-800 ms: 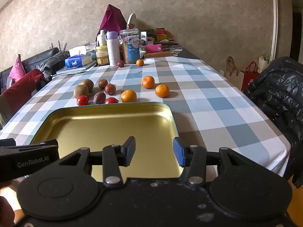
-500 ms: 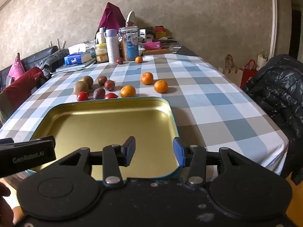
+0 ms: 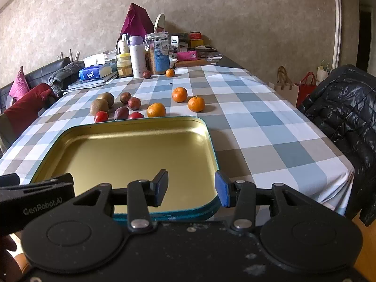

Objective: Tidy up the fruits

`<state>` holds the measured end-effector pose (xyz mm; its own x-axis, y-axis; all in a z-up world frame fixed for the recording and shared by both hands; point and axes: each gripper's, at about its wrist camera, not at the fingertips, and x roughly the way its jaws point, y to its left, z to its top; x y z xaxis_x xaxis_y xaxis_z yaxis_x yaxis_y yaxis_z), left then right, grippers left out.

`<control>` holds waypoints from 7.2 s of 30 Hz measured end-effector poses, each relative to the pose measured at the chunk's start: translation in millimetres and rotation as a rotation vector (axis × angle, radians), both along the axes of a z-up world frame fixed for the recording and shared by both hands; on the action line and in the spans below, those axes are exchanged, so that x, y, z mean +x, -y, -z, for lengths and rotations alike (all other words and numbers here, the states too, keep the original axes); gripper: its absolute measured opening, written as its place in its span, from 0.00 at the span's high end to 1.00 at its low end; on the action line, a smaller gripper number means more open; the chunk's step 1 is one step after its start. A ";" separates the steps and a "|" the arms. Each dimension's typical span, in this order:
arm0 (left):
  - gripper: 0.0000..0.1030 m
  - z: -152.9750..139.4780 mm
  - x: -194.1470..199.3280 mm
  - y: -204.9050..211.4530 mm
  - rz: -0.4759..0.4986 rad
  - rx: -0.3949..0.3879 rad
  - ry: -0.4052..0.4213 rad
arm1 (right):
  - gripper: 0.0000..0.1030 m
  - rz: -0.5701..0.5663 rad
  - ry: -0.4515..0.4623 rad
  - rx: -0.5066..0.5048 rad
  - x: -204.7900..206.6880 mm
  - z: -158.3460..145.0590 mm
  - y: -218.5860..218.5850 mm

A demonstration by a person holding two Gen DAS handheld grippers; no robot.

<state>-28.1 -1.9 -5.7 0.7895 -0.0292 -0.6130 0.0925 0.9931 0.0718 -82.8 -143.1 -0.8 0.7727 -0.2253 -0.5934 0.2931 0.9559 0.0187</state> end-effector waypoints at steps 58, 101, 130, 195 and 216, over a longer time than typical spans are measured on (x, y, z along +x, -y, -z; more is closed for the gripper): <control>0.14 7.8 2.0 -0.1 0.000 0.012 -0.059 | 0.55 -0.022 -0.064 0.028 2.5 6.3 -2.1; 0.21 -26.7 85.2 -17.7 0.081 -0.018 -0.232 | 0.55 -0.140 -0.401 0.131 97.7 -33.8 19.9; 0.20 -24.8 163.7 -17.2 0.103 -0.096 -0.320 | 0.56 0.015 -0.411 0.241 176.1 -17.9 82.7; 0.35 39.3 314.7 16.0 0.105 -0.007 -0.452 | 0.57 0.121 -0.464 0.336 339.4 34.0 139.2; 0.57 13.1 297.2 8.1 0.098 -0.057 -0.434 | 0.60 0.099 -0.382 0.271 318.3 14.1 129.7</control>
